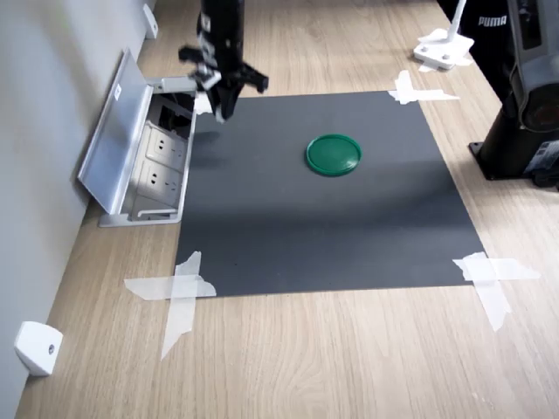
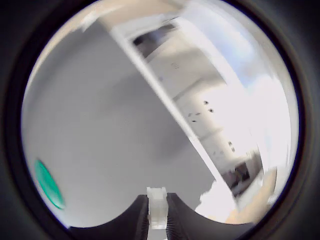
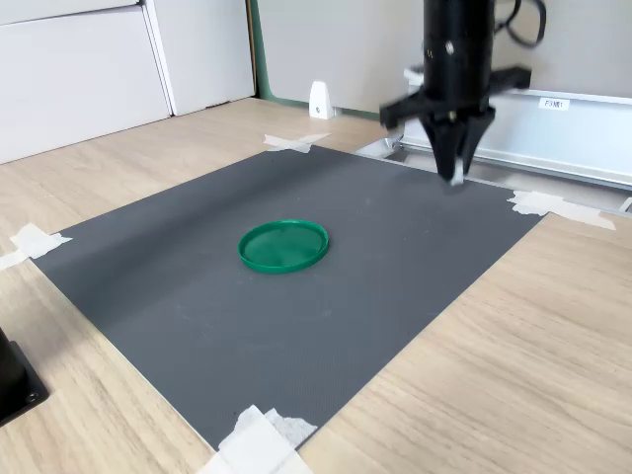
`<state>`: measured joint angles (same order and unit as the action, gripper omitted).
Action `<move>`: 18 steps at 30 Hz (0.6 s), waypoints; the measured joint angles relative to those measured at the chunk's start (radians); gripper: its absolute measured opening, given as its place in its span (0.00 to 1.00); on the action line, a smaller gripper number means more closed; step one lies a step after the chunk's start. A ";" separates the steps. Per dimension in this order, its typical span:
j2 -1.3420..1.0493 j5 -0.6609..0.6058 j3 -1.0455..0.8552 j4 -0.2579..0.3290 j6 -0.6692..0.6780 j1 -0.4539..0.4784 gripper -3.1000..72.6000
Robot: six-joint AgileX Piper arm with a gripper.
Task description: Grasp a white terminal and put it on the green lid.
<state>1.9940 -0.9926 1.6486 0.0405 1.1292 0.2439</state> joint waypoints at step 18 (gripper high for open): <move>-0.532 -0.028 -0.533 0.003 -0.271 0.000 0.15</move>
<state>1.4624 -1.0209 1.1151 0.0432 0.8586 0.2439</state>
